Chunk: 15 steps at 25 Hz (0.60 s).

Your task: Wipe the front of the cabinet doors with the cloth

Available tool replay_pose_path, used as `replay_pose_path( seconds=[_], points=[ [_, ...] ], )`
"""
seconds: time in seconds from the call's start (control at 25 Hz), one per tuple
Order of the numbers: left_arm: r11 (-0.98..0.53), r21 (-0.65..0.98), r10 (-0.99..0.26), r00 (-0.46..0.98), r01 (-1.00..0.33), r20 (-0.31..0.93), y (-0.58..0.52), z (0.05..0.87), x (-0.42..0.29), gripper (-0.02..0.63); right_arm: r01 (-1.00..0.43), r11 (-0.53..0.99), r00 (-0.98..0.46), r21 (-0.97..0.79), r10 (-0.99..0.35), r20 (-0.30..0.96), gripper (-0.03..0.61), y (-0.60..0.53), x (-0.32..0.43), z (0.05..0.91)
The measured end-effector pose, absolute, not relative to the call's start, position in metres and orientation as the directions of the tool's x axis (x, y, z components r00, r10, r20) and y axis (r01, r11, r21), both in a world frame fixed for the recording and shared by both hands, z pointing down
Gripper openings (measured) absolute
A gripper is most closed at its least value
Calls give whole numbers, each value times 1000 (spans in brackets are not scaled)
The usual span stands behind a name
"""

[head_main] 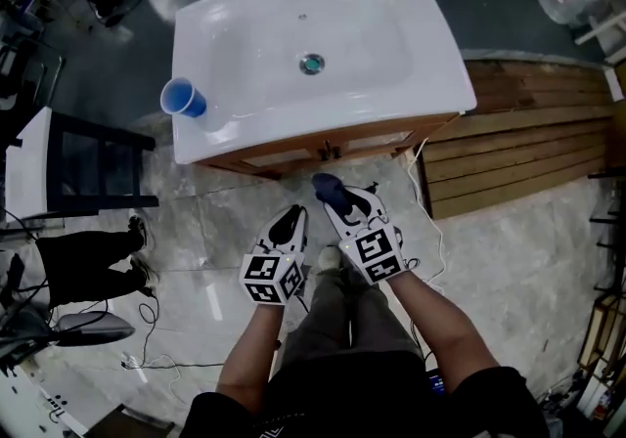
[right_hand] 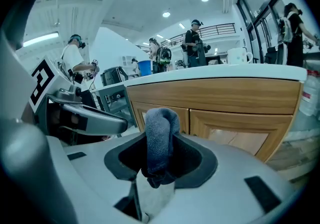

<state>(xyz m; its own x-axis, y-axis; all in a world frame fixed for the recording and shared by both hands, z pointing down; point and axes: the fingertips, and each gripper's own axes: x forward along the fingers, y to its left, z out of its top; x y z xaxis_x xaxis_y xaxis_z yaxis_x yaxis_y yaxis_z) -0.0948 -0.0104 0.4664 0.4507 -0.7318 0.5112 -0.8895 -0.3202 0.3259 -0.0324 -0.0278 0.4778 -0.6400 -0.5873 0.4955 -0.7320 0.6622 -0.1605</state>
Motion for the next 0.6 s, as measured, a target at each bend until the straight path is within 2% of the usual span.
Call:
replay_pose_path(
  seconds=[0.6],
  points=[
    [-368,350,-707,504,-862,497,-25,479,-116,46,-803,586,-553,-111,-662,506,153,-64,-36,491]
  ],
)
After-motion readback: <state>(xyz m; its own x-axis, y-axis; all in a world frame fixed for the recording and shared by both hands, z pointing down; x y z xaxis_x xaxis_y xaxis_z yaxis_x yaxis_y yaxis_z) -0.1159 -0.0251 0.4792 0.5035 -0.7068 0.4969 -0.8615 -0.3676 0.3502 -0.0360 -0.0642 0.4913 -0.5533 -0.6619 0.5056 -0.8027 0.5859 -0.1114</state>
